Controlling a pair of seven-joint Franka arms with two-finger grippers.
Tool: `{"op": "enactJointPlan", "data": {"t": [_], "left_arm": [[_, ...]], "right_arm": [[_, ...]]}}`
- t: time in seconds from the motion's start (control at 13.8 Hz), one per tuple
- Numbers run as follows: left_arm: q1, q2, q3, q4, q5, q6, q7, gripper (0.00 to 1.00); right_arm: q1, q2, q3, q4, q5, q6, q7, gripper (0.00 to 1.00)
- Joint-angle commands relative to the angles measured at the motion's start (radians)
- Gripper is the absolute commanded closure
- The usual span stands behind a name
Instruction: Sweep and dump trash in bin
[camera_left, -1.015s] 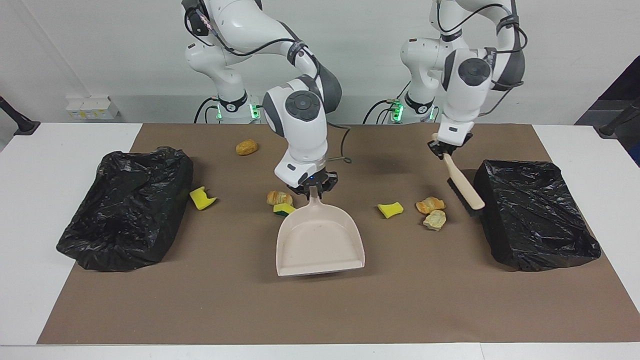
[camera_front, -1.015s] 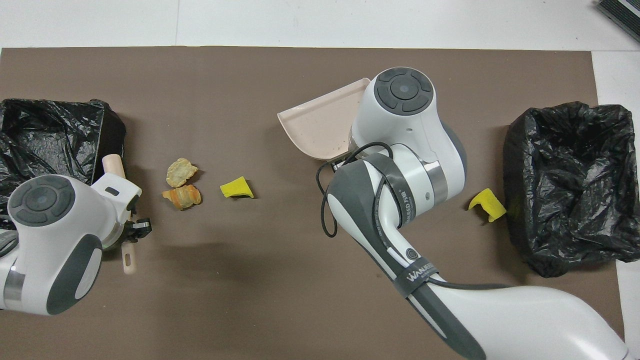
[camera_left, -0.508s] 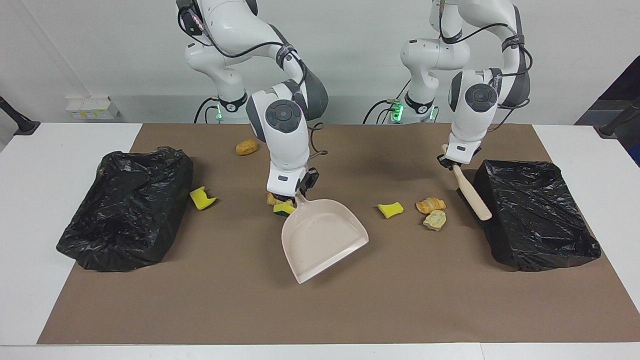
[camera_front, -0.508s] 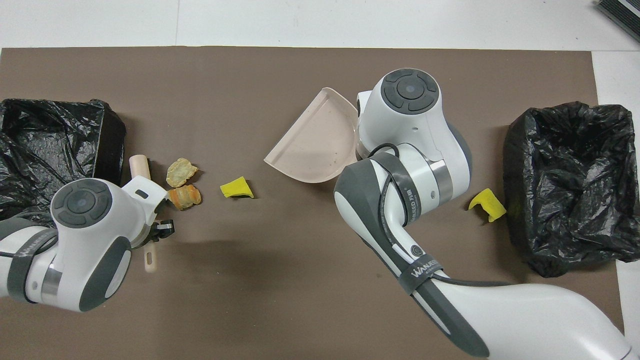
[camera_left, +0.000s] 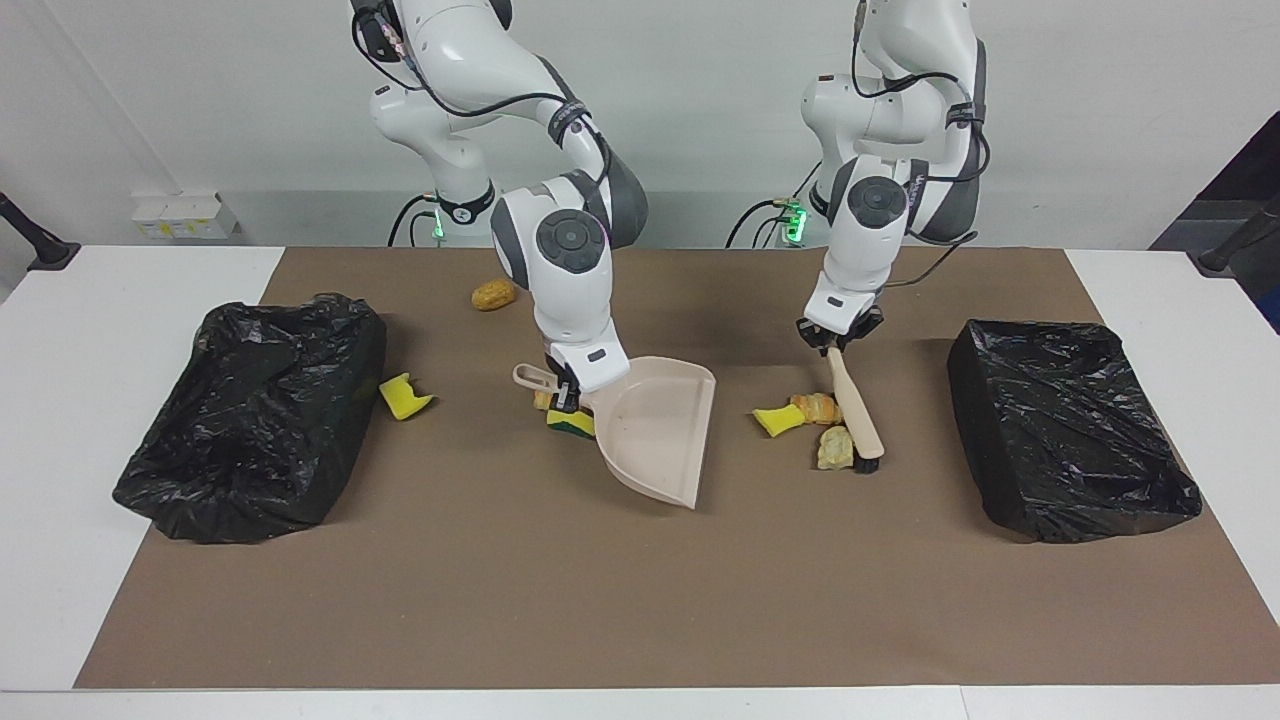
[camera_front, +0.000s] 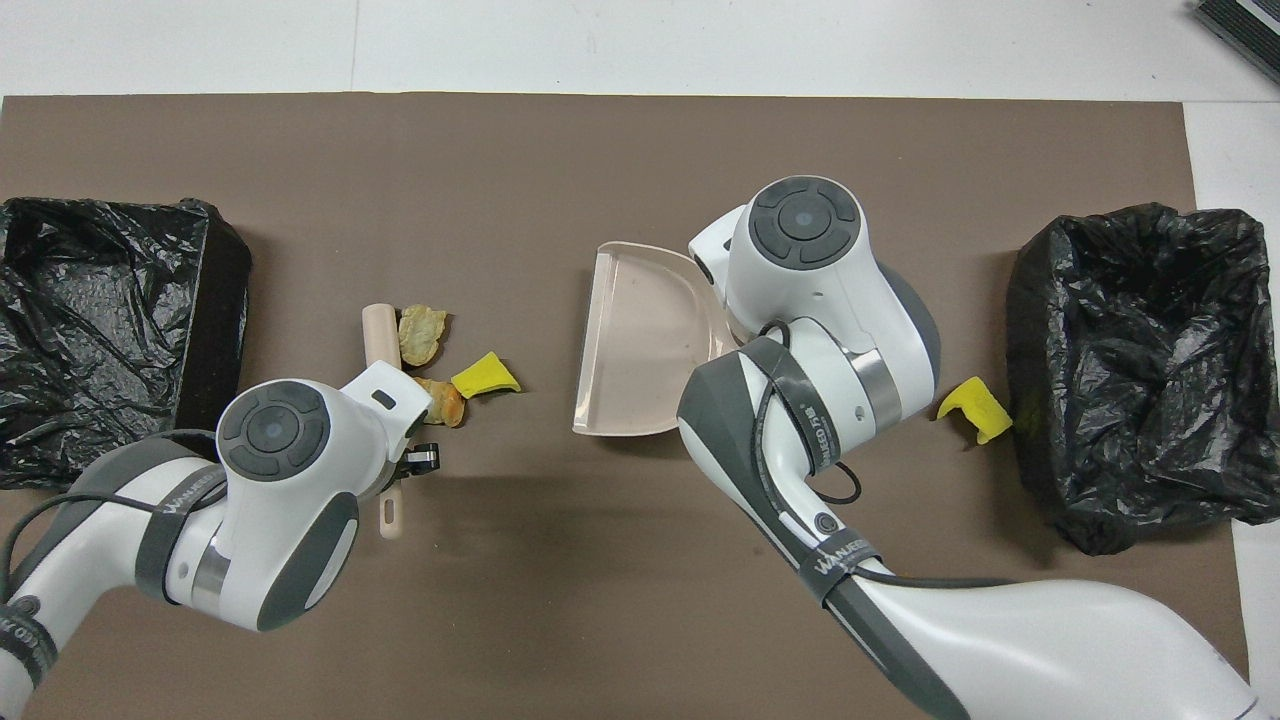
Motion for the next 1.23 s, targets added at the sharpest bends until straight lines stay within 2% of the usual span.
{"op": "enactJointPlan", "data": {"t": [0.0, 0.29, 0.65, 1.02, 1.16], "left_arm": [[-0.049, -0.002, 0.011, -0.007, -0.045, 0.018, 0.001, 1.0], [-0.108, -0.001, 0.01, 0.002, -0.128, 0.03, 0.013, 1.0], [-0.262, -0.007, 0.01, 0.014, -0.262, 0.05, 0.004, 1.0], [-0.37, 0.02, 0.01, 0.111, -0.395, 0.052, -0.023, 1.0], [-0.375, 0.048, -0.001, 0.178, -0.394, 0.047, -0.109, 1.0]], "right_arm": [[0.018, -0.018, 0.01, -0.073, -0.061, 0.054, -0.066, 1.0], [0.045, -0.01, 0.01, -0.079, -0.103, 0.071, -0.066, 1.0], [0.046, -0.004, 0.01, -0.078, -0.104, 0.078, -0.066, 1.0], [0.046, -0.004, 0.01, -0.078, -0.104, 0.078, -0.066, 1.0], [0.046, -0.004, 0.01, -0.078, -0.104, 0.078, -0.066, 1.0]]}}
